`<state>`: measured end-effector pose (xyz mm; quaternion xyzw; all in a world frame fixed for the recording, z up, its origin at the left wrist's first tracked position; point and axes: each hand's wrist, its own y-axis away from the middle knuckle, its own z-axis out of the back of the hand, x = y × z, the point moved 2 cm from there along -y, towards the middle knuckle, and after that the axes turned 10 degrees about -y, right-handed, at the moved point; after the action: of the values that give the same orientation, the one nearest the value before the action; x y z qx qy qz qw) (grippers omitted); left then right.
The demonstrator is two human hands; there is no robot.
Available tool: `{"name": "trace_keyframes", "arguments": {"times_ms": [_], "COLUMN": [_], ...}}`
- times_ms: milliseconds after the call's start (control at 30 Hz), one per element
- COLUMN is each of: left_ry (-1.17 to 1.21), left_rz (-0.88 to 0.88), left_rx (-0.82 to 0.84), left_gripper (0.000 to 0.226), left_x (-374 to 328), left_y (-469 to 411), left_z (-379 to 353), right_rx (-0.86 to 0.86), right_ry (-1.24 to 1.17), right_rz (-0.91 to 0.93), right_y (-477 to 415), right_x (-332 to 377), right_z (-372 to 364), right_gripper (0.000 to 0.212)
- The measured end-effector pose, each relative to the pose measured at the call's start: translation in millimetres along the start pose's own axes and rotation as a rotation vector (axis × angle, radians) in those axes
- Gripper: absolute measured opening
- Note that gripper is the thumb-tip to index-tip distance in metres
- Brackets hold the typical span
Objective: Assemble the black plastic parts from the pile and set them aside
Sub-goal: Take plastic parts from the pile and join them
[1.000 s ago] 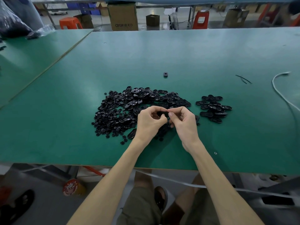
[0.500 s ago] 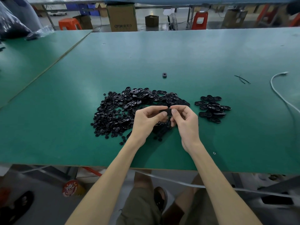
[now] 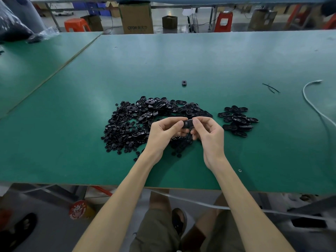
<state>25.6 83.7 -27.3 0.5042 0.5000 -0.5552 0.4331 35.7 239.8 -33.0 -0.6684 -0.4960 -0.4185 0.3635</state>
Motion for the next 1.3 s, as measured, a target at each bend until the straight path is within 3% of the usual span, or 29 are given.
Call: {"name": "trace_keyframes", "arguments": {"times_ms": [667,1033,1300], "left_ry": [-0.114,-0.28,-0.271], "left_rz": [-0.018,-0.125,-0.151], "left_rx": [-0.024,-0.091,-0.129], "left_gripper": [0.014,0.017,0.005], "left_x": [1.6,-0.1,1.0], "left_y": [-0.8,2.1,1.5], "left_z": [-1.8,-7.4,-4.2], "right_rx": [0.047,0.044,0.004], "right_ry": [-0.027,-0.007,-0.034], "right_rz": [0.0,0.009,-0.005], "right_y": [-1.0,0.3,0.3], "right_x": [-1.0,-1.1,-0.8], "right_z": [0.3,1.5,2.5], "right_gripper": [0.004,0.01,0.007]}}
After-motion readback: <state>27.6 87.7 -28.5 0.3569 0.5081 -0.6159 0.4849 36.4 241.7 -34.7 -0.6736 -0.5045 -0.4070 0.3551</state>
